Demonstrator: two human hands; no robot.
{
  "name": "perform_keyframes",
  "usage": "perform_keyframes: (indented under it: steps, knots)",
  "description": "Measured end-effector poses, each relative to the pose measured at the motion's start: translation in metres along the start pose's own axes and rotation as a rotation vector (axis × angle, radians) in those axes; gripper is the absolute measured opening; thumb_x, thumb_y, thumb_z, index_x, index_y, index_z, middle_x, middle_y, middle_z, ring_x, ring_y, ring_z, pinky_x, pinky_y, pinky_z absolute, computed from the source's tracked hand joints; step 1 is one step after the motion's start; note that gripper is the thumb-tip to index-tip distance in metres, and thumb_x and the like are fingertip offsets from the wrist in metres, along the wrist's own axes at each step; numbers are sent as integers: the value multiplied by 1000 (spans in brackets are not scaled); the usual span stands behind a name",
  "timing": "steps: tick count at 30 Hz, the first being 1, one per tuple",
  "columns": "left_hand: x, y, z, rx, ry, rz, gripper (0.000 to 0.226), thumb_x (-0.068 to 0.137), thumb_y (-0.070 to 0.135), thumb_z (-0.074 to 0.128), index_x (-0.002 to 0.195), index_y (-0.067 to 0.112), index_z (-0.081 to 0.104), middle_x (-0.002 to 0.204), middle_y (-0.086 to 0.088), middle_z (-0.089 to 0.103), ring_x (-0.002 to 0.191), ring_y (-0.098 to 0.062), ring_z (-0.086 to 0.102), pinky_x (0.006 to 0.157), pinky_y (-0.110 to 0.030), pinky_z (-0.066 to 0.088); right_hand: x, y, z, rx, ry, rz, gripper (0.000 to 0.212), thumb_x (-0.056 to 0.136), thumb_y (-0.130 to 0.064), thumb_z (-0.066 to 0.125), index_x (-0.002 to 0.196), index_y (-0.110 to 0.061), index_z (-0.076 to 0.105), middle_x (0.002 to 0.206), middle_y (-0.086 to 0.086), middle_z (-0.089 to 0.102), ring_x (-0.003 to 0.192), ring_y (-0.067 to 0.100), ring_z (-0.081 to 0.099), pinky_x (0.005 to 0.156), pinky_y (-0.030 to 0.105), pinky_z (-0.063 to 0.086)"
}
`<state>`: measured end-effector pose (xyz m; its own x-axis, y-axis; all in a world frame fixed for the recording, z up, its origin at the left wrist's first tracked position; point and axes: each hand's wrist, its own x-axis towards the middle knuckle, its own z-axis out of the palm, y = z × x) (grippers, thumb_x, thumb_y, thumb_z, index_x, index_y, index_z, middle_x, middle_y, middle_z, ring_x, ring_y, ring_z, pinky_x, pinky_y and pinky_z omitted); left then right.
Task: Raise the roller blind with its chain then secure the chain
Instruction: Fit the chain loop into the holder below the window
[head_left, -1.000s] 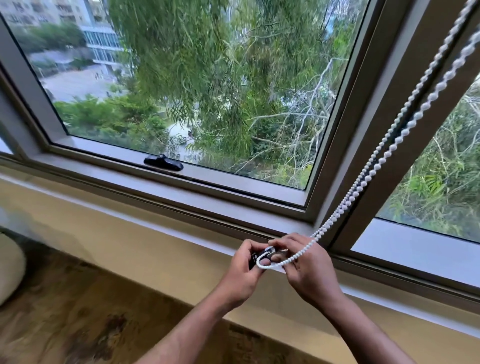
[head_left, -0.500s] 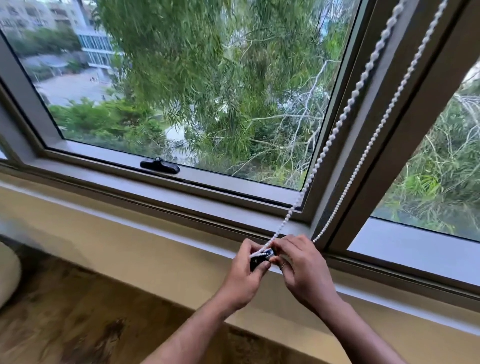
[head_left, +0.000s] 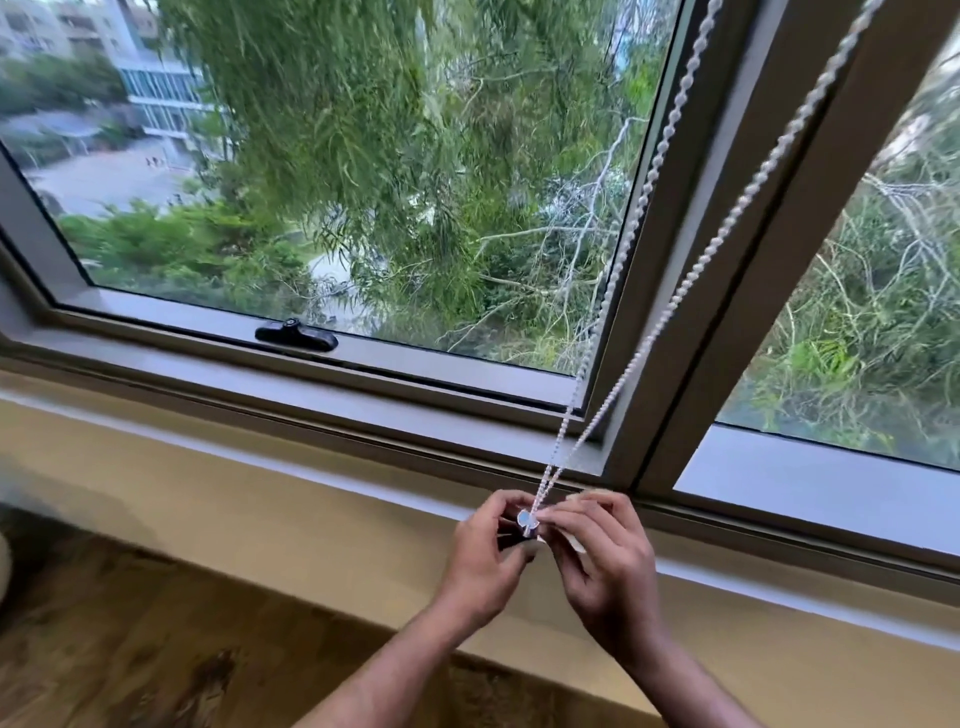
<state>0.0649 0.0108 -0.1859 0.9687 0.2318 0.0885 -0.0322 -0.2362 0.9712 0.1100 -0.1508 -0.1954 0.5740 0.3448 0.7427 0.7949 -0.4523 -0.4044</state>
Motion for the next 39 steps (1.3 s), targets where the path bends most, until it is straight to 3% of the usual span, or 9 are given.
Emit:
perform_keyframes:
  steps: [4,7,11,21,25,27,31,35,39]
  knots:
    - [4,-3,4,30,9,-28,39,78,-4,76,107,20,67,96,0,76,90,-14,74,86,-36,61,-14,-5,7,143,61,408,4,97,-31,67,94,-34,67,93,-22,69,86,6,66,74,22,51]
    - [6,-4,10,43,2,-31,38,78,-5,77,106,19,66,93,0,76,87,-14,74,81,-30,62,-16,-1,17,344,-37,765,9,98,-29,68,90,-29,71,83,-7,75,75,11,70,69,30,54]
    - [10,-6,18,83,-6,-55,40,75,0,81,107,18,65,95,1,76,90,-12,74,84,-35,62,-12,0,22,543,-54,951,9,97,-27,70,91,-21,74,83,-3,79,69,8,72,57,19,51]
    - [15,-1,37,46,-134,-63,27,84,-4,67,106,11,64,98,-4,75,91,-14,73,86,-28,60,-17,19,8,506,-52,1003,13,97,-29,69,90,-19,75,80,-2,77,66,1,67,57,17,50]
    - [15,0,44,-70,-118,-121,10,97,10,60,104,8,67,90,-18,74,79,-23,71,79,-43,59,-21,24,1,519,-42,1008,14,98,-29,69,90,-19,74,69,-9,75,60,-2,65,52,14,47]
    - [18,-1,50,-105,-95,-166,19,101,20,57,99,4,66,87,-23,73,74,-24,67,77,-45,57,-22,26,-2,515,-44,1006,15,98,-32,69,90,-20,74,71,-7,77,60,-2,65,53,14,47]
    - [23,-5,60,-107,-89,-207,16,98,20,62,95,4,65,78,-10,71,69,-17,66,71,-35,55,-26,30,-6,519,-33,1022,16,97,-34,68,90,-21,74,76,-5,78,62,-1,66,54,16,49]
    - [27,-10,66,-170,-122,-252,15,97,22,64,96,7,67,82,-12,73,75,-22,69,81,-43,58,-29,32,-10,545,-36,1035,19,96,-39,67,91,-21,73,77,-5,78,64,-1,66,57,19,50]
    - [26,-11,73,-176,-141,-252,14,98,21,62,99,10,70,93,-19,76,78,-15,69,82,-36,57,-31,36,-12,531,-43,1036,19,99,-35,66,90,-19,72,82,3,78,72,6,68,66,27,52]
